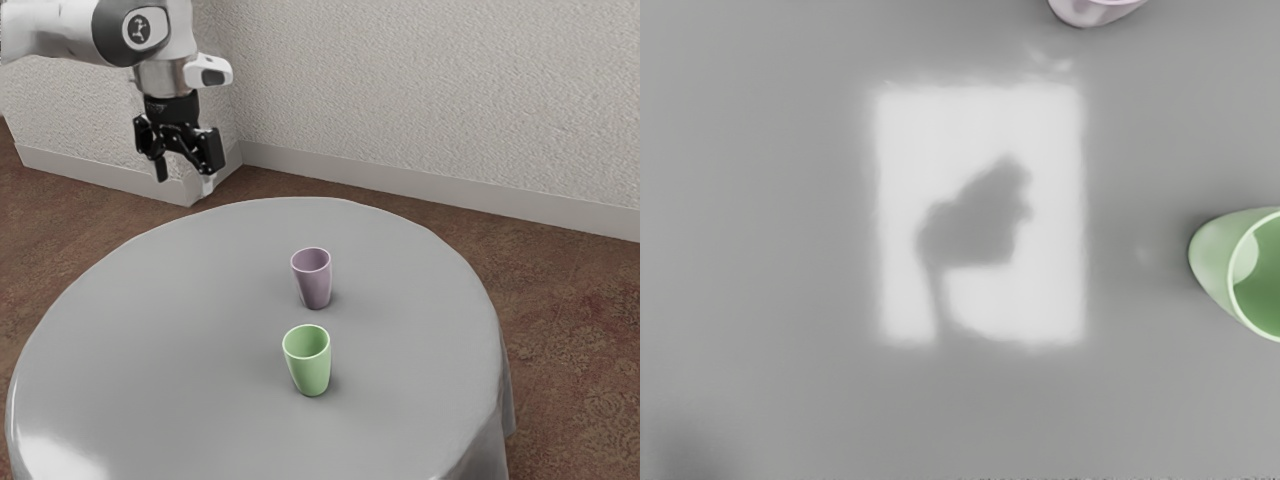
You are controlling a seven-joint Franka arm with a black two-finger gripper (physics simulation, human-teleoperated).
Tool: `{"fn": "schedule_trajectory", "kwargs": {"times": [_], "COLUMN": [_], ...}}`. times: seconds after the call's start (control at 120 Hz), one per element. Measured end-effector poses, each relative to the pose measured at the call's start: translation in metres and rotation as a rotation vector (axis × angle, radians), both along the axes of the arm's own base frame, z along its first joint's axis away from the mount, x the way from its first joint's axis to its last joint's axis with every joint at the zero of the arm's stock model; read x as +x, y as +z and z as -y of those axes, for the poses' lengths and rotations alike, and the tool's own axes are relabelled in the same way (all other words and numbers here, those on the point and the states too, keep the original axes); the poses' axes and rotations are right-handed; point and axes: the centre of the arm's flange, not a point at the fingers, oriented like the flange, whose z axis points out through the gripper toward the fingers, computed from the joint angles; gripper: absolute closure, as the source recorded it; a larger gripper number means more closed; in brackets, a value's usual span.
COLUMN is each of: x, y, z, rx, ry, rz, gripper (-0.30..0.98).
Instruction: Place the right cup onto the left cup
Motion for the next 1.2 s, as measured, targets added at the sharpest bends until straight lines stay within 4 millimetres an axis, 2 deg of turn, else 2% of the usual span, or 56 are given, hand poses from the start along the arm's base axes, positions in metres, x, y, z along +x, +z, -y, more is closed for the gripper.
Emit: {"fn": "schedule_trajectory", "kwargs": {"times": [0.2,0.367,0.642,1.033,1.2], "x": [-0.001,-0.001,-0.017,-0.026,-0.029], "y": [-0.045,-0.07,-0.107,-0.13,-0.134], "z": [0.003,0.007,0.027,0.06,0.074], "rx": [-0.013,-0.017,-0.031,-0.038,-0.052], "ry": [-0.004,-0.012,-0.041,-0.04,0.005], "rz": [-0.008,0.004,0.015,0.016,0.01], "gripper": [0.0,0.0,0.0,0.0,0.0]}}
